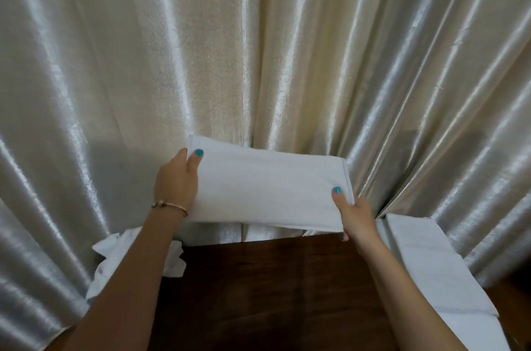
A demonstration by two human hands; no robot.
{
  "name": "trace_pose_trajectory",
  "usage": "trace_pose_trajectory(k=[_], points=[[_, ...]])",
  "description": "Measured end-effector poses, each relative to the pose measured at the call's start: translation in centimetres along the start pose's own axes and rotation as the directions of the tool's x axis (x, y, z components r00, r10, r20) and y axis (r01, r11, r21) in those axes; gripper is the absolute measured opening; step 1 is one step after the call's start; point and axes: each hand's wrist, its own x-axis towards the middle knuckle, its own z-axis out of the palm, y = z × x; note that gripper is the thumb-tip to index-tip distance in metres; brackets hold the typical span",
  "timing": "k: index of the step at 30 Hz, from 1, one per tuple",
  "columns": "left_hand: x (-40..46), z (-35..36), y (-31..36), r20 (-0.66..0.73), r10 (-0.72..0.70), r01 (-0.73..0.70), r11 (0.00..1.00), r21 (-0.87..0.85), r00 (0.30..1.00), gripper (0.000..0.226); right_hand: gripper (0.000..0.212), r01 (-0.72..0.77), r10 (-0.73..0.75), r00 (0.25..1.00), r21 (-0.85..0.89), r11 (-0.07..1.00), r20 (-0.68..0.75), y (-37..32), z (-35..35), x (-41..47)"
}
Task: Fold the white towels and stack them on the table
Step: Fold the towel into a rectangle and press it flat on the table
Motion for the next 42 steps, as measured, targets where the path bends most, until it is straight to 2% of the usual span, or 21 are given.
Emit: trace_pose_trajectory(k=[2, 4, 6, 7, 9, 10, 12, 13, 15, 18, 20, 22, 24, 26, 28, 30, 32, 34, 35, 38, 42], points=[[-1.5, 2.0, -1.7, 0.09, -0.104, 0.102, 0.994, 0.025, 0.99, 0.045, 0.039, -0.027, 0.025, 0.999, -0.043, 0.999, -0.035, 1.6, -0.3, 0.1], [-3.3, 4.5, -3.6, 0.199, -0.266, 0.286, 0.955, -0.076, 0.943, 0.043, 0.029, -0.034, 0.032, 0.999, -0.11, 0.993, -0.018, 4.1, -0.3, 0.6], [-5.8, 6.9, -5.3, 0.354, -0.444, 0.523, 0.836, -0.168, 0.823, 0.045, 0.016, -0.065, 0.07, 0.997, -0.151, 0.986, 0.032, 7.3, -0.4, 1.4], [-7.1, 8.1, -6.4, 0.456, -0.5, 0.634, 0.746, -0.206, 0.736, 0.045, 0.011, -0.078, 0.088, 0.995, -0.175, 0.981, 0.046, 9.2, -0.5, 2.0], [-9.7, 10.6, -9.0, 0.647, -0.503, 0.776, 0.588, -0.229, 0.573, 0.04, 0.012, -0.079, 0.095, 0.994, -0.238, 0.968, 0.058, 12.6, -0.4, 3.3], [-10.8, 12.0, -10.5, 0.683, -0.473, 0.755, 0.632, -0.176, 0.556, 0.034, 0.015, -0.083, 0.102, 0.993, -0.271, 0.959, 0.058, 14.2, -0.2, 4.0], [-12.4, 14.4, -12.6, 0.683, -0.437, 0.639, 0.767, -0.056, 0.585, 0.029, 0.017, -0.104, 0.122, 0.992, -0.315, 0.943, 0.037, 16.3, 0.4, 5.3], [-12.8, 15.6, -13.6, 0.663, -0.43, 0.597, 0.802, -0.031, 0.612, 0.036, 0.015, -0.102, 0.114, 0.993, -0.32, 0.942, 0.019, 17.3, 0.7, 5.9], [-13.3, 17.2, -14.2, 0.584, -0.412, 0.535, 0.844, -0.045, 0.699, 0.06, 0.018, -0.066, 0.051, 0.997, -0.309, 0.949, -0.058, 19.2, 1.3, 6.9], [-13.0, 19.8, -15.8, 0.438, -0.379, 0.454, 0.888, -0.077, 0.815, 0.044, 0.029, -0.071, 0.028, 0.987, -0.272, 0.96, -0.161, 22.5, 3.1, 9.3], [-12.8, 22.2, -17.9, 0.387, -0.407, 0.45, 0.893, -0.024, 0.828, 0.048, 0.032, -0.134, 0.087, 0.981, -0.288, 0.948, -0.172, 25.5, 5.0, 11.5], [-13.2, 24.8, -20.5, 0.361, -0.499, 0.498, 0.861, 0.104, 0.788, 0.061, 0.048, -0.219, 0.177, 0.975, -0.491, 0.843, -0.132, 28.5, 6.9, 13.5], [-14.3, 26.9, -22.5, 0.274, -0.578, 0.487, 0.807, 0.335, 0.769, 0.069, 0.074, -0.197, 0.182, 0.978, -0.751, 0.631, -0.103, 31.3, 8.3, 14.5], [-15.3, 28.4, -23.2, 0.247, -0.476, 0.348, 0.837, 0.423, 0.844, 0.062, 0.074, -0.029, -0.033, 0.998, -0.831, 0.556, -0.057, 32.8, 9.5, 14.3], [-16.2, 30.1, -23.0, 0.315, -0.265, 0.138, 0.917, 0.374, 0.911, 0.052, 0.066, 0.149, -0.211, 0.976, -0.86, 0.487, 0.049, 33.9, 10.9, 13.7], [-16.4, 32.0, -22.7, 0.42, -0.201, 0.035, 0.928, 0.371, 0.885, 0.054, 0.064, 0.262, -0.167, 0.963, -0.888, 0.377, 0.213, 34.5, 12.3, 13.5], [-15.9, 34.0, -22.4, 0.525, -0.301, 0.038, 0.89, 0.454, 0.796, 0.064, 0.065, 0.342, -0.073, 0.939, -0.894, 0.29, 0.336, 35.1, 13.7, 14.0], [-15.2, 35.6, -22.9, 0.57, -0.404, 0.032, 0.834, 0.551, 0.716, 0.074, 0.068, 0.38, -0.039, 0.923, -0.892, 0.247, 0.382, 35.7, 14.5, 15.2], [-15.0, 36.1, -23.3, 0.572, -0.424, 0.021, 0.815, 0.579, 0.702, 0.077, 0.07, 0.377, -0.013, 0.923, -0.893, 0.244, 0.385, 36.0, 14.8, 15.8], [-15.0, 36.7, -24.9, 0.562, -0.375, -0.072, 0.784, 0.617, 0.737, 0.082, 0.071, 0.335, 0.069, 0.93, -0.909, 0.249, 0.362, 37.0, 15.6, 16.6], [-14.5, 37.1, -25.7, 0.524, -0.338, -0.073, 0.785, 0.615, 0.781, 0.08, 0.07, 0.34, 0.007, 0.936, -0.908, 0.246, 0.353, 37.0, 16.4, 16.9]])
